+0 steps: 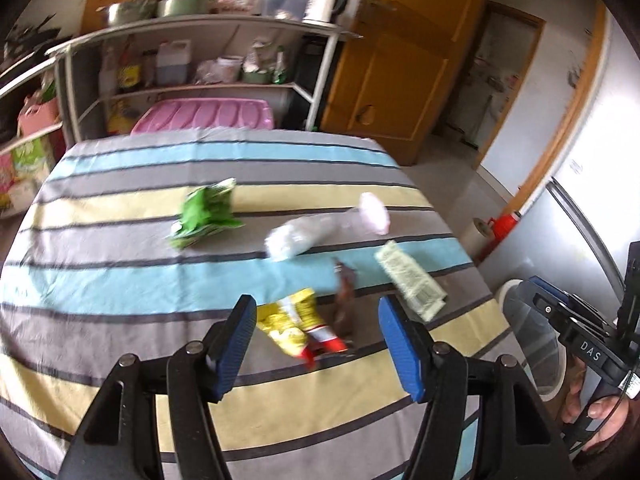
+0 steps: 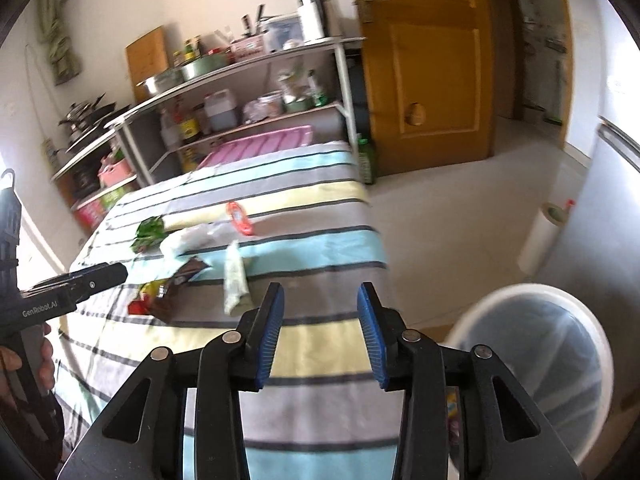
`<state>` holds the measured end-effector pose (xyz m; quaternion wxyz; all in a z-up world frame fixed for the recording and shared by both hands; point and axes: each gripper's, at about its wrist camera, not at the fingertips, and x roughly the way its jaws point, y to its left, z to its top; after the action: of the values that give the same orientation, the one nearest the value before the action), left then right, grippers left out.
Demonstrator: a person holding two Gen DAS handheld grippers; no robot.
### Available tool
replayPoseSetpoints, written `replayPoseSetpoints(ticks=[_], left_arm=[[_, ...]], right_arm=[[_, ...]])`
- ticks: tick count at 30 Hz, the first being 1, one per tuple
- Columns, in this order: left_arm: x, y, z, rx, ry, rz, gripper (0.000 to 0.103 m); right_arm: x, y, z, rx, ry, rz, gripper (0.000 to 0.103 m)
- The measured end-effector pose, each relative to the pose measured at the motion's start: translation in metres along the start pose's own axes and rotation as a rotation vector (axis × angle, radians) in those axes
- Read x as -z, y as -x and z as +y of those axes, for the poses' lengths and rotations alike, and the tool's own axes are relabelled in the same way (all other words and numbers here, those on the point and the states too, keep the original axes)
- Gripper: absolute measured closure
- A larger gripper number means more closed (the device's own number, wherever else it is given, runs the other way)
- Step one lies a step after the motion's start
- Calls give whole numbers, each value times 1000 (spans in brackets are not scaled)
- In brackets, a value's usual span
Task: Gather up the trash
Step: 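Grasp the yellow wrappers with the left tool while the right tool grasps the receipt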
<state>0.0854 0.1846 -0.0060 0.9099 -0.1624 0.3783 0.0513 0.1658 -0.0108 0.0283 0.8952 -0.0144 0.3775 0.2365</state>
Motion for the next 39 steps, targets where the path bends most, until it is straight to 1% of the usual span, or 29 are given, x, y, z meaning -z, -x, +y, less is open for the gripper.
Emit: replayPoseSetpoints(ticks=[2,6,9,14,18,19,22,25,31,34,36,38,39], left_arm=[[3,1,10,-6,9,5,37],[6,-5,29,40,75,33,36],[6,-9,35,39,88,45,36],[6,-19,33,85,89,70,35],[3,-30,29,94,98,90,35],[3,-34,27,93,89,101,36],[5,-36,26,76,87,98,36],[7,-42,26,67,83,127,36],[9,-43,28,71,83,124,36],[9,-44,24,51,59,125,37],[9,-44,22,39,47,132,40],[9,-44,23,46,53,134,43],[9,-44,24,42,53,133,46]], right_arm=[[-5,-12,12,-27,21,18,62],[-11,-33,34,-60,87,54,61],[-15,-50,48,-84,129,83,61],[-18,-73,59,-89,147,128,61],[-21,-87,63,-82,168,151,61],[-22,-88,64,-76,174,155,61],[-22,-95,63,-68,174,174,61],[-21,-100,63,-64,180,184,61],[-22,-107,62,-73,157,201,61],[-22,-109,64,-76,162,203,61],[-21,-110,66,-76,166,206,64],[-20,-109,68,-85,168,205,70],[-20,-109,68,-87,169,204,71]])
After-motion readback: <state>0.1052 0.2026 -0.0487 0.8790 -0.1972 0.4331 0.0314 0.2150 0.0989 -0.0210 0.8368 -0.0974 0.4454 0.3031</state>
